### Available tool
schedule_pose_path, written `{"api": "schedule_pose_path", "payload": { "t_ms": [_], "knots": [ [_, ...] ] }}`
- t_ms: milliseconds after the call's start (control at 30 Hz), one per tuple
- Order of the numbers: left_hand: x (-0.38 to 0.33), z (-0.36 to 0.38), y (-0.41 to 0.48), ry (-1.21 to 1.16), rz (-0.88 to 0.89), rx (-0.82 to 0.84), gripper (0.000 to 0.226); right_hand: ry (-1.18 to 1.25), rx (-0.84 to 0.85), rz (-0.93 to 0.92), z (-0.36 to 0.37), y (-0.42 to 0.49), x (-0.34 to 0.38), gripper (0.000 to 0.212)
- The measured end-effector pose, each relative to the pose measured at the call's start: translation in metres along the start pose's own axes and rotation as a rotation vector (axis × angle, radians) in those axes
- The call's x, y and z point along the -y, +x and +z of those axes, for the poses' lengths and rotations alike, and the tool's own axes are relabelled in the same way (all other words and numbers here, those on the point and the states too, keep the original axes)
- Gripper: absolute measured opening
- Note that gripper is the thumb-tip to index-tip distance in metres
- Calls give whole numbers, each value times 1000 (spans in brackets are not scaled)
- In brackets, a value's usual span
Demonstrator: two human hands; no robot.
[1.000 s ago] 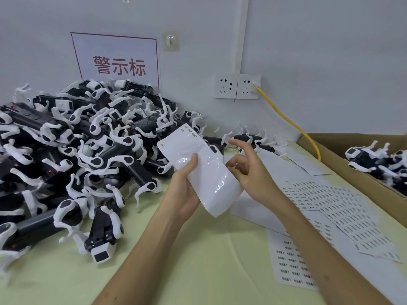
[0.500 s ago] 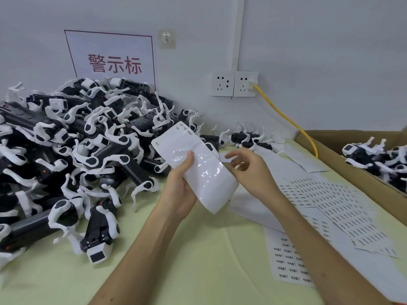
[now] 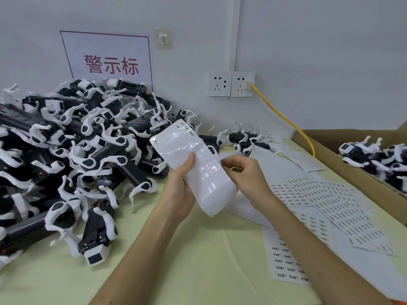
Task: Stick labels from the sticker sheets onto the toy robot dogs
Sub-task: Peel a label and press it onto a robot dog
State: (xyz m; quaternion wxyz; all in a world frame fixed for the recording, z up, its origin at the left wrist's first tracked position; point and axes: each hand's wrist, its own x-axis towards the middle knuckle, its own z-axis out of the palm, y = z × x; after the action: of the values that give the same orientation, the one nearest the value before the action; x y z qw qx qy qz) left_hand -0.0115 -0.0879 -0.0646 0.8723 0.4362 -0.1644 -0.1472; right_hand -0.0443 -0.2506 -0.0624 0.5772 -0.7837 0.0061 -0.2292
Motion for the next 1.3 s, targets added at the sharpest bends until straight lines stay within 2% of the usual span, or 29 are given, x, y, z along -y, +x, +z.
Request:
{"api": "schedule_pose_path", "payload": {
  "t_ms": [233, 333, 433, 500, 567, 667, 767, 900, 1033, 1100, 1167, 1233, 1300],
  "knots": [
    [3, 0, 2, -23, -20, -54, 60, -301, -62, -182, 5, -1, -5, 34],
    [6, -2, 5, -35, -38, -84, 55, -288, -122, -262, 9, -6, -5, 34],
    [5, -4, 6, -26, -1, -147, 50, -135, -228, -280, 9, -7, -2, 23],
    [2, -6, 7, -43, 25, -170, 47, 15, -254, -233, 2, -5, 2, 16],
    [1, -7, 8, -73, 33, -199, 47, 191, -158, -119, -3, -3, 7, 10],
    [2, -7, 10, -87, 37, -227, 45, 224, -9, -32, 1, -3, 7, 27],
    [5, -6, 11, -53, 32, -234, 46, 196, 28, -87, 9, -6, 5, 38],
    [3, -5, 11, -65, 63, -235, 34, 279, -200, -175, -3, 0, 8, 39],
    [4, -10, 10, -127, 38, -251, 37, 292, -435, -2, -27, 11, 1, 36],
    [5, -11, 11, -154, 35, -253, 38, 191, -457, 159, -35, 17, -7, 28],
    [7, -10, 12, -196, 38, -244, 39, 51, -408, 277, -38, 20, -16, 23],
    [8, -11, 13, -225, 50, -229, 41, -94, -394, 301, -34, 20, -20, 24],
    [8, -11, 13, -229, 64, -216, 45, -88, -432, 217, -30, 18, -18, 22]
  ]
}}
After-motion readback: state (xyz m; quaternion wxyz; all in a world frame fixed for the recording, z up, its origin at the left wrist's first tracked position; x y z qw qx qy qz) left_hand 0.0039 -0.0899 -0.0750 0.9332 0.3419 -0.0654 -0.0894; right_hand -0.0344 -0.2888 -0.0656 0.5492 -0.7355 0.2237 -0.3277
